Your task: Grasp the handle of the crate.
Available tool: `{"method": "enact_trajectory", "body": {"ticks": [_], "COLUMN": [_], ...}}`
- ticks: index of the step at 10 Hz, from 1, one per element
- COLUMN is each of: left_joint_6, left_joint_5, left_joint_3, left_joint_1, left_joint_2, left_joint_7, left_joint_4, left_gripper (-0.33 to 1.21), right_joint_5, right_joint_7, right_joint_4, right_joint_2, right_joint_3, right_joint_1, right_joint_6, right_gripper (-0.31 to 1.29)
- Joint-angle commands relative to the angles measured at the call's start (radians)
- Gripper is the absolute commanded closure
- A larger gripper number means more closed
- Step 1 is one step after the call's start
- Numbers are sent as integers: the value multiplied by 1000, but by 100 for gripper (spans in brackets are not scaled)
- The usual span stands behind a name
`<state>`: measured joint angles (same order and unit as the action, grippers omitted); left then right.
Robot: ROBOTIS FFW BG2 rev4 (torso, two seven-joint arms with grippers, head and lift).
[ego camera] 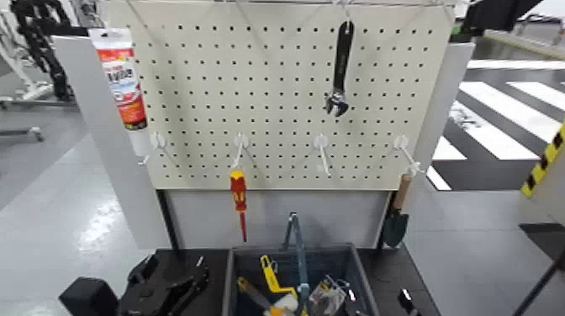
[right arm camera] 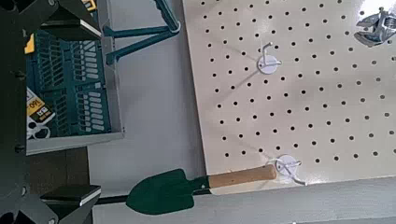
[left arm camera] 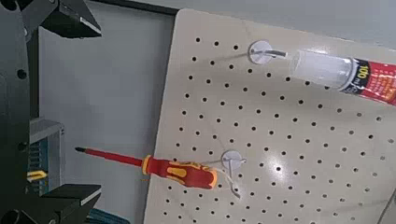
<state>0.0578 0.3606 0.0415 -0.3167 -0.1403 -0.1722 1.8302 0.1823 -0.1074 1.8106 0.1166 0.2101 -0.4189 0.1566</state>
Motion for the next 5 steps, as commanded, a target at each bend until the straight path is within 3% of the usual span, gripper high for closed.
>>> {"method": "enact_trajectory", "body": {"ticks": [1, 5], "left_joint_6": [-113, -306], "left_joint_5": [190, 422], "left_joint_3": [40, 67], "left_joint_1": [45, 127], "left_joint_2": [-48, -87], "left_joint_7": [-20, -92], "left_joint_4": [11, 0], "left_gripper": [12, 11], "right_joint_5": [0, 3], "right_joint_7": [0, 0], "right_joint_4": [1, -1], "right_joint_2": [0, 0], "right_joint_3": [2, 3], "right_joint_1": [0, 0], "right_joint_6": [-3, -5], "right_gripper": [14, 14]}}
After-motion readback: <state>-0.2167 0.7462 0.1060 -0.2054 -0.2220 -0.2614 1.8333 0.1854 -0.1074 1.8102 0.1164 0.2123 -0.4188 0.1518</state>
